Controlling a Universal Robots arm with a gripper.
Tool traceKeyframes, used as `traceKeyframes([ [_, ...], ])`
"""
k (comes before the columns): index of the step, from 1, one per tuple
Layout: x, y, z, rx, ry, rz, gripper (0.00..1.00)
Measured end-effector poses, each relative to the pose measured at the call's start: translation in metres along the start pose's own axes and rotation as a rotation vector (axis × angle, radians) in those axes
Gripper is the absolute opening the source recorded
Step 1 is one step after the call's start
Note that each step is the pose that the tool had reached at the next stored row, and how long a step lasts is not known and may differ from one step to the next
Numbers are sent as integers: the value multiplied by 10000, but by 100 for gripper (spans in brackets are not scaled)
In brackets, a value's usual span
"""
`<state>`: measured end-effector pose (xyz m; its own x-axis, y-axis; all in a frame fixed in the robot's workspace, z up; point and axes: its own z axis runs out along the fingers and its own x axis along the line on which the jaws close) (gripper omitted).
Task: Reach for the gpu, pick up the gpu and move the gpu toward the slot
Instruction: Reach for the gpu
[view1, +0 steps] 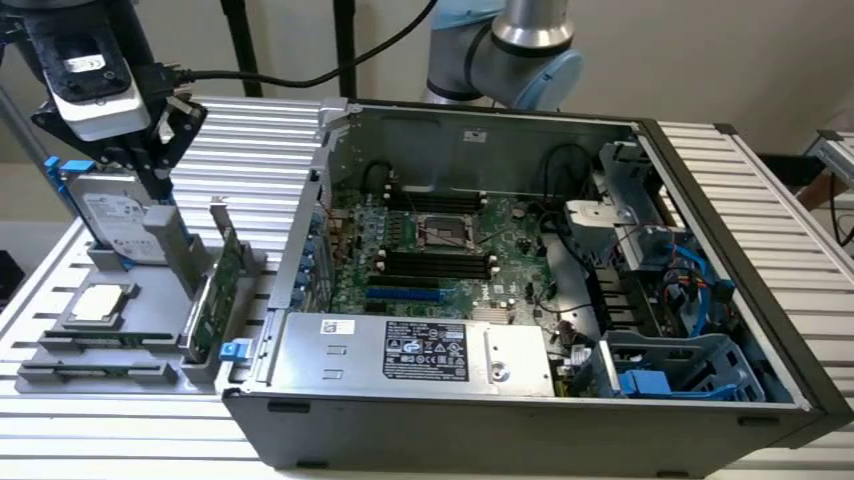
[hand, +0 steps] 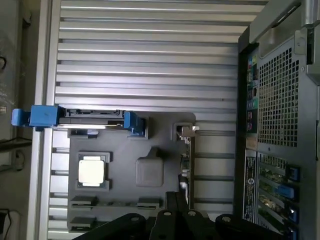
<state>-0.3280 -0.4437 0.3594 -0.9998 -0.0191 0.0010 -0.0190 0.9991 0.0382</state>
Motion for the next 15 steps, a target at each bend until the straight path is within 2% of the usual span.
traceKeyframes([
  [12,-177,-258,105,2,-1,0,11],
  [15,-191,-271,110,-1,4,1,11],
])
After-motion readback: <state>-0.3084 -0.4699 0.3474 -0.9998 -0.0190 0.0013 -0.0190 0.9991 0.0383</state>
